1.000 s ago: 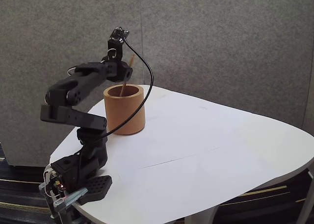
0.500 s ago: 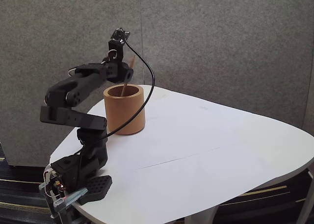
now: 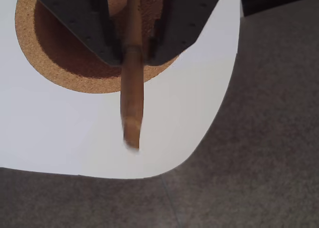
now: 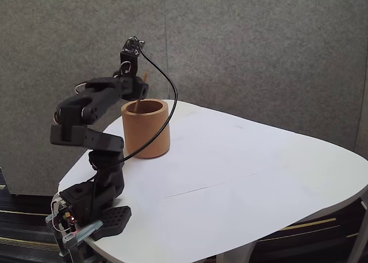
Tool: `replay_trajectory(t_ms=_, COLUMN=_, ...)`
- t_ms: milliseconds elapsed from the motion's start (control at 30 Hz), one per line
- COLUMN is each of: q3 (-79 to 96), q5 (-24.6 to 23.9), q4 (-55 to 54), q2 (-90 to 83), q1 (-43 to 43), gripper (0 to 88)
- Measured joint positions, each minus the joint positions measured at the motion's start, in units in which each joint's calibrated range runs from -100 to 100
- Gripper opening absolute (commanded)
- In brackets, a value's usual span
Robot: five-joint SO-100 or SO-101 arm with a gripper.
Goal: Grab the pen and put it in the pen holder.
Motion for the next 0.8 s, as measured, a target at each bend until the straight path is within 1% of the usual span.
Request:
replay_trajectory(t_ms=67, q3=0.0, q5=0.0, q4=0.0, q2=0.0, q1=0.6, gripper=29.9)
replay_trajectory(t_ms=133, q3=0.0, q5=0.0, q4=0.0, q2=0.0, q1=0.7, gripper=32.5)
replay_trajectory(t_ms=667, q3=0.0, q5=0.0, q4=-0.1, q2=0.0, q1=0.7, gripper=32.5)
replay_trajectory(t_ms=800, q3=0.0, q5=0.0, q4=-3.0, q2=0.0, q1=3.4, gripper=32.3)
